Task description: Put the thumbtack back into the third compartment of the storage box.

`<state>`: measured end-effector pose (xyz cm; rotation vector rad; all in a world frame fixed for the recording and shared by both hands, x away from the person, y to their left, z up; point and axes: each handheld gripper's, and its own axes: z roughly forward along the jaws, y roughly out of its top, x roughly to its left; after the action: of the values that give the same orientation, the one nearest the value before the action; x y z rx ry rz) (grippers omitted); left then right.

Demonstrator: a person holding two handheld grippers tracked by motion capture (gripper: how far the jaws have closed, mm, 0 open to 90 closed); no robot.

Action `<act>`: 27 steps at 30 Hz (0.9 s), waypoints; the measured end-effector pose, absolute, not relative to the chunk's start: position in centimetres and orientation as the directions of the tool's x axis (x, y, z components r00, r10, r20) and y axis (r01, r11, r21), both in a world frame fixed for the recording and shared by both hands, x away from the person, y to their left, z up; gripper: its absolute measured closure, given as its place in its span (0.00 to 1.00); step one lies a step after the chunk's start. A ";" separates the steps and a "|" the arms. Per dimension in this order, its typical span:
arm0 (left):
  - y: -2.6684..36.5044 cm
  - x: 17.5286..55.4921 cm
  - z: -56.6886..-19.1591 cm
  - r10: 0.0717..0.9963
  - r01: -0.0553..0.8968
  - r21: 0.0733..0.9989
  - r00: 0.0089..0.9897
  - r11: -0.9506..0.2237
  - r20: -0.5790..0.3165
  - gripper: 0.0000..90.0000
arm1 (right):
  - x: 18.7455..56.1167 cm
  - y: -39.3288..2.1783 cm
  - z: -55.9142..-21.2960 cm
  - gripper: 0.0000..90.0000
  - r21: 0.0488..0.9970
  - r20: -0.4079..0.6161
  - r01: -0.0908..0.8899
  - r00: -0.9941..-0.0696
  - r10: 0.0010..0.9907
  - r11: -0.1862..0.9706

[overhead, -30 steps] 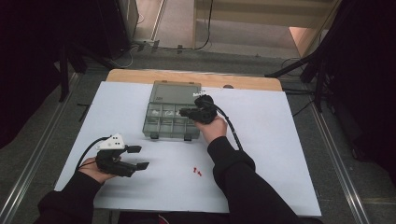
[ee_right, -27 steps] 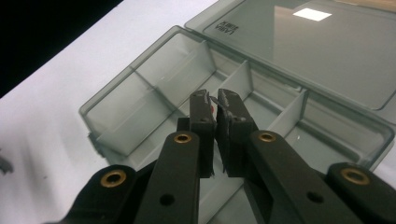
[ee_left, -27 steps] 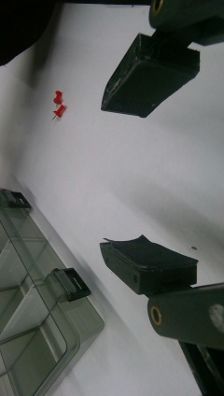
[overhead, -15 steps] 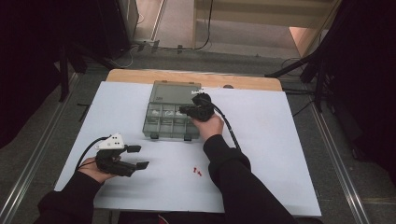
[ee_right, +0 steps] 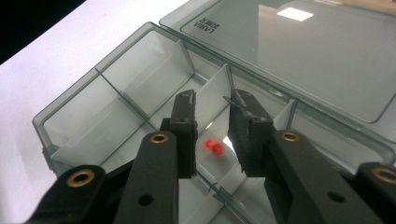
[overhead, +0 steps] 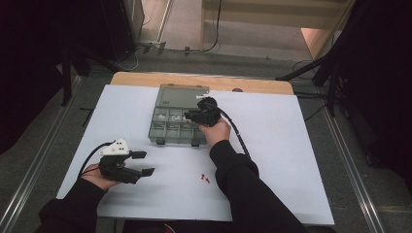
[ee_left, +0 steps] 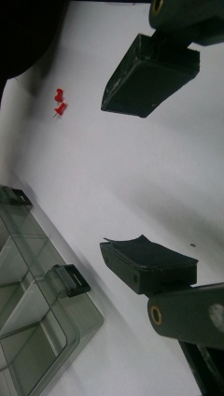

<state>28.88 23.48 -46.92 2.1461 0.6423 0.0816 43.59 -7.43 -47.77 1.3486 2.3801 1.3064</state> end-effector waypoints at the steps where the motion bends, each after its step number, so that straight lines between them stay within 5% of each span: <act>1: 23.5 28.9 -46.9 0.474 0.416 0.766 0.865 -0.489 -0.167 0.30 | 43.5 -7.5 -47.7 0.79 0.726 0.296 0.645 -0.606 0.738 0.239; 15: 23.5 28.9 -47.0 0.483 0.422 0.762 0.860 -0.491 -0.165 0.30 | 41.3 -8.0 -46.0 0.47 0.768 0.305 0.588 -0.684 0.662 0.254; 27: 23.5 28.9 -47.0 0.481 0.424 0.762 0.860 -0.489 -0.169 0.30 | 39.0 -7.8 -45.0 0.42 0.791 0.288 0.540 -0.743 0.604 0.288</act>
<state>28.92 23.49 -47.03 2.1497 0.6542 0.0830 39.00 -7.82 -44.99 1.0975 2.4672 1.4721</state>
